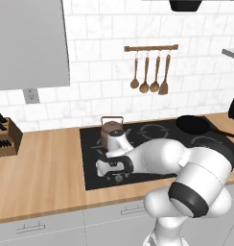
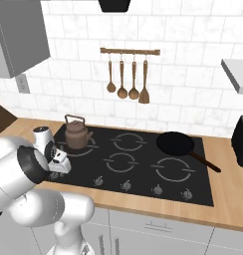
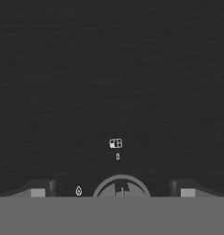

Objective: Pick the kettle from the counter and place it on a stove burner. Then turn the burner on.

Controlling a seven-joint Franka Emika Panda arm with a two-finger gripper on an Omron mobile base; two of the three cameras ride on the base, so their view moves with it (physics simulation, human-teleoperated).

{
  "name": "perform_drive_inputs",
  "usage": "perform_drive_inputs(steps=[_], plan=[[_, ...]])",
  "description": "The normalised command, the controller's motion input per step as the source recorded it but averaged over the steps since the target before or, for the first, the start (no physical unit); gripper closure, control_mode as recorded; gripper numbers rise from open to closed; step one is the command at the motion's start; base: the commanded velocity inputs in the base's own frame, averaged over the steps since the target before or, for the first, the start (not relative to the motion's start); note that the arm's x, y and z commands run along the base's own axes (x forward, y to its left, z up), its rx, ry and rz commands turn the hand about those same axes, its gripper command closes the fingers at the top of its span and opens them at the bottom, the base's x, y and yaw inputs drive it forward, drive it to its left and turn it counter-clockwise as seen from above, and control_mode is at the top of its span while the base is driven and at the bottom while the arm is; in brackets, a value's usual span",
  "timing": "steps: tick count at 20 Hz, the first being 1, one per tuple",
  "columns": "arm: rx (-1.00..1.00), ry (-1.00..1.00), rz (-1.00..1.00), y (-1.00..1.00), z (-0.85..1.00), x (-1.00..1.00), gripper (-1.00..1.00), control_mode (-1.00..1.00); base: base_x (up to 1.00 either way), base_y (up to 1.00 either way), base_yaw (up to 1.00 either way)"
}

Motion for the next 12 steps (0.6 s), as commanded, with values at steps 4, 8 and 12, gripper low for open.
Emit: perform_drive_inputs(steps=[4,8,12], plan=[[0.0,0.0,0.0,0.0,0.0,0.0,1.0,-1.0,0.0,0.0,0.0],[0.0,0.0,0.0,0.0,0.0,0.0,1.0,-1.0,0.0,0.0,0.0],[0.0,0.0,0.01,0.0,0.0,0.0,1.0,-1.0,0.0,0.0,0.0]])
